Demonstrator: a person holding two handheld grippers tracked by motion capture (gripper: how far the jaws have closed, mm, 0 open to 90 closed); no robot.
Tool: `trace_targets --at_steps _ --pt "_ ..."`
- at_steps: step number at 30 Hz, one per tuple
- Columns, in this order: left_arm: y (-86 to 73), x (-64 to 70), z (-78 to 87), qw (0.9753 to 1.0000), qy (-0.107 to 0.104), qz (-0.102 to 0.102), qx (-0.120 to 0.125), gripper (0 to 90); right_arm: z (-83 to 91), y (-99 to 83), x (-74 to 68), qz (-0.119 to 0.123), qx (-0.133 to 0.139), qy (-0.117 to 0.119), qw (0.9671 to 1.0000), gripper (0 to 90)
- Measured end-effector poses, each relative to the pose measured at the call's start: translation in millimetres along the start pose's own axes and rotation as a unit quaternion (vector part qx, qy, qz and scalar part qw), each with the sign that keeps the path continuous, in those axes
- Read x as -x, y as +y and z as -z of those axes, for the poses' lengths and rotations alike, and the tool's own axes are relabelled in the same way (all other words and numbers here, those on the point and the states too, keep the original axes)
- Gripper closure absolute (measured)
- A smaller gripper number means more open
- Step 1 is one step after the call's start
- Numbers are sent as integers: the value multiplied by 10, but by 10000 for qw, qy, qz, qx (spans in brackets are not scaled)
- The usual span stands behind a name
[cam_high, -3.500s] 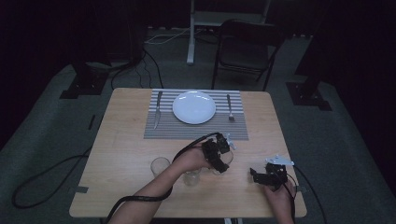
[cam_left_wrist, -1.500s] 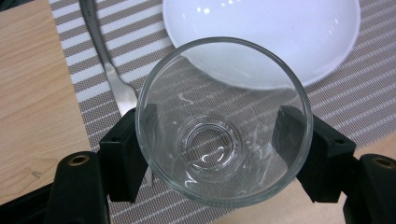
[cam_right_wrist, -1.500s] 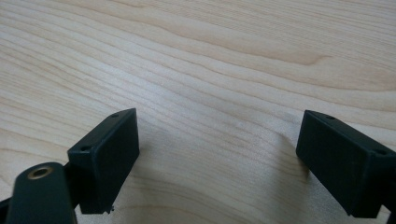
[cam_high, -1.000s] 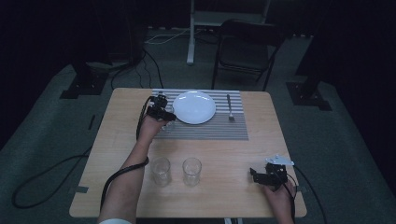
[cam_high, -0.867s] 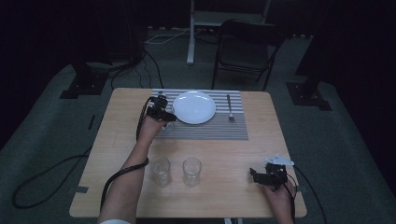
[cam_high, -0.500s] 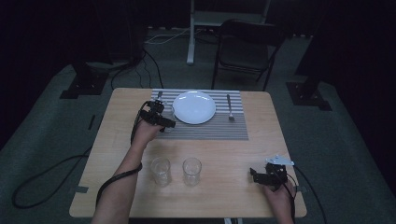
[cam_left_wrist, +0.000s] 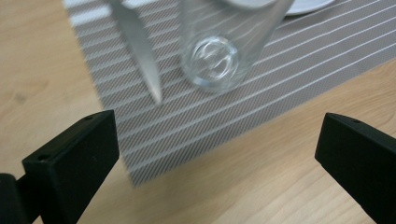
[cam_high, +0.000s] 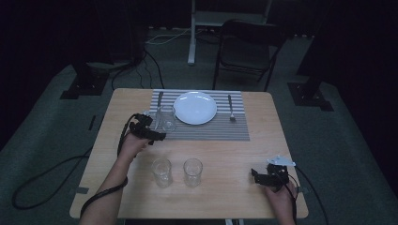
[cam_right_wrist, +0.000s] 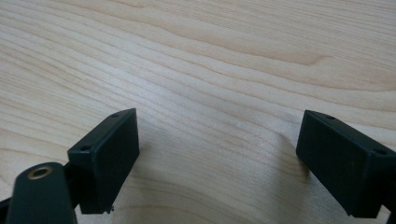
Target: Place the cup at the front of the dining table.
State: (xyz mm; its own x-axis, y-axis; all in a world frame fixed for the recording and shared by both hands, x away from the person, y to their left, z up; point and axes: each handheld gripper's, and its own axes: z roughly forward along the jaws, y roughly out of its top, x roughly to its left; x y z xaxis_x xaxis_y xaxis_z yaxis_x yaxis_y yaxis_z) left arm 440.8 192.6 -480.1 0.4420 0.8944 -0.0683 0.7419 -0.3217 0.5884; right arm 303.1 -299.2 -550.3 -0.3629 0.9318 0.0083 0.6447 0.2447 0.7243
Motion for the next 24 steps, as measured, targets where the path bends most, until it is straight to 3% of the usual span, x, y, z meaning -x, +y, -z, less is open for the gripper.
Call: trace_targets --at_steps 4,9,17,24 --pt "-186 -137 51 9997 222 -1 -60 1 0 0 1 3 0 0 10000 129" --pt "-326 -266 125 9995 306 118 -8 1 0 0 1 2 0 1 10000 129" --pt "-557 -416 245 9991 209 324 169 1 0 0 0 0 -1 1 10000 129" --pt "-738 -405 361 9986 352 140 380 1 0 0 0 0 -1 1 10000 129"
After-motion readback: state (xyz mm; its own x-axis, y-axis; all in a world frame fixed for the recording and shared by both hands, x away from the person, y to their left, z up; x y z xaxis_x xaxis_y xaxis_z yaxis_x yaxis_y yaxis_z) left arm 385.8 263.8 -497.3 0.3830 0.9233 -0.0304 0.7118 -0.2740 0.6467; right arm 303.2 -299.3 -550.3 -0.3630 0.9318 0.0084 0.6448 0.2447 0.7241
